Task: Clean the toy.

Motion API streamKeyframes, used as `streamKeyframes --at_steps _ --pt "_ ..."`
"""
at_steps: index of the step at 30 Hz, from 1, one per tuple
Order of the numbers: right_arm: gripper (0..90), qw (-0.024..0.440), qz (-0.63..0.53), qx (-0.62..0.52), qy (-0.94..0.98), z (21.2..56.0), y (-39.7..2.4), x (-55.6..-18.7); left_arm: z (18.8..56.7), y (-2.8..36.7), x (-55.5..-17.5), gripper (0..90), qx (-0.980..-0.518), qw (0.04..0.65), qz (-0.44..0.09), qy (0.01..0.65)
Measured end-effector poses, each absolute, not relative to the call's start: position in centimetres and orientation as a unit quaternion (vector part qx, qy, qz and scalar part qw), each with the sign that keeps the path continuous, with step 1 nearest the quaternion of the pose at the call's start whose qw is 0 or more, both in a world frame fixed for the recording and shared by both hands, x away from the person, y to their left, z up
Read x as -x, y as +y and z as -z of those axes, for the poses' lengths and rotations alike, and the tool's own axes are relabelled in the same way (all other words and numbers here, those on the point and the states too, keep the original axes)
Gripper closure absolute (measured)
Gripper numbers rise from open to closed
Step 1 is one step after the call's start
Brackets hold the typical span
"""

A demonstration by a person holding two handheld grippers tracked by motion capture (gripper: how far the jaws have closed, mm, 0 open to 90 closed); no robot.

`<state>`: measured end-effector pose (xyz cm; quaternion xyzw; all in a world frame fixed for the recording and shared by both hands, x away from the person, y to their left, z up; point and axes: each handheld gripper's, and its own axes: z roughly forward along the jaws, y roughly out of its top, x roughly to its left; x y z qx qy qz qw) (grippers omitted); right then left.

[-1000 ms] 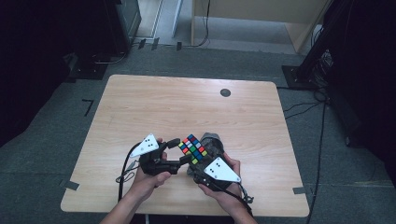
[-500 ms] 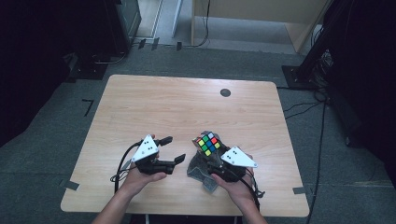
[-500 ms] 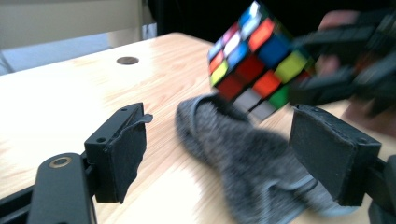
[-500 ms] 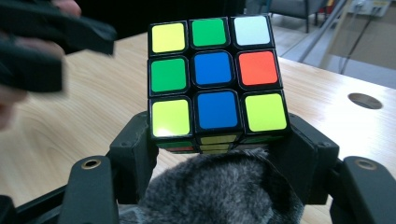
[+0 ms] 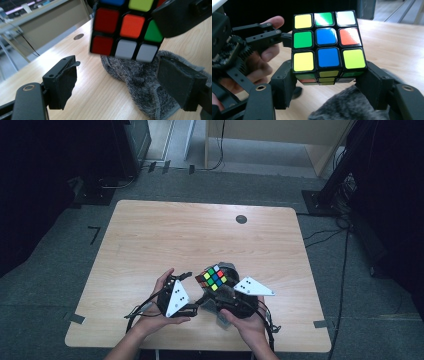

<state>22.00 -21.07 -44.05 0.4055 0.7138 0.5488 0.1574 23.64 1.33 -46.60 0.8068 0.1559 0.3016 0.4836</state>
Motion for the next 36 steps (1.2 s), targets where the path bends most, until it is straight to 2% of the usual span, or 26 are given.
streamKeyframes --at_steps 6,8,10,12,15,17,22,24,27,28,30,33,36 --pt "34.1 0.121 -0.551 -0.401 0.722 44.3 -20.1 -21.9 46.6 1.1 -23.2 20.3 -0.800 0.478 -0.335 0.141" --pt "34.1 0.110 -0.549 -0.405 0.723 44.4 -19.9 -21.9 46.7 1.3 -23.2 23.7 -0.800 0.479 -0.337 0.132" --pt "34.0 0.107 -0.550 -0.410 0.720 44.6 -19.9 -22.0 47.0 1.4 -23.0 32.5 -0.799 0.482 -0.340 0.121" --pt "33.5 0.105 -0.553 -0.410 0.718 44.6 -20.0 -22.1 47.0 1.4 -23.0 34.4 -0.797 0.486 -0.337 0.123" --pt "26.5 0.101 -0.552 -0.404 0.722 44.5 -20.2 -22.2 46.8 1.8 -23.3 34.6 -0.795 0.490 -0.332 0.134" --pt "23.3 0.111 -0.544 -0.401 0.728 44.4 -20.4 -22.3 46.7 2.5 -23.8 34.7 -0.794 0.488 -0.334 0.145" --pt "23.0 0.127 -0.546 -0.414 0.717 44.7 -21.5 -22.8 46.5 4.9 -25.7 34.7 -0.784 0.487 -0.325 0.208" --pt "23.4 0.155 -0.529 -0.414 0.725 45.1 -21.7 -23.0 46.5 5.3 -26.0 34.6 -0.780 0.490 -0.320 0.220" --pt "25.0 0.235 -0.450 -0.407 0.760 46.8 -21.3 -23.4 46.4 5.4 -26.1 34.6 -0.781 0.489 -0.315 0.227" --pt "25.7 0.244 -0.423 -0.407 0.772 47.7 -21.1 -23.7 46.5 5.3 -26.1 34.6 -0.781 0.489 -0.315 0.227" --pt "25.7 0.219 -0.406 -0.418 0.783 48.9 -20.9 -24.4 46.5 5.2 -26.0 34.6 -0.783 0.488 -0.315 0.224" --pt "26.6 0.205 -0.351 -0.443 0.799 50.8 -20.5 -25.5 46.5 5.0 -25.9 34.6 -0.782 0.491 -0.313 0.221" --pt "26.6 0.195 -0.343 -0.445 0.804 51.7 -20.7 -25.8 46.4 5.0 -25.8 34.6 -0.781 0.498 -0.308 0.217"
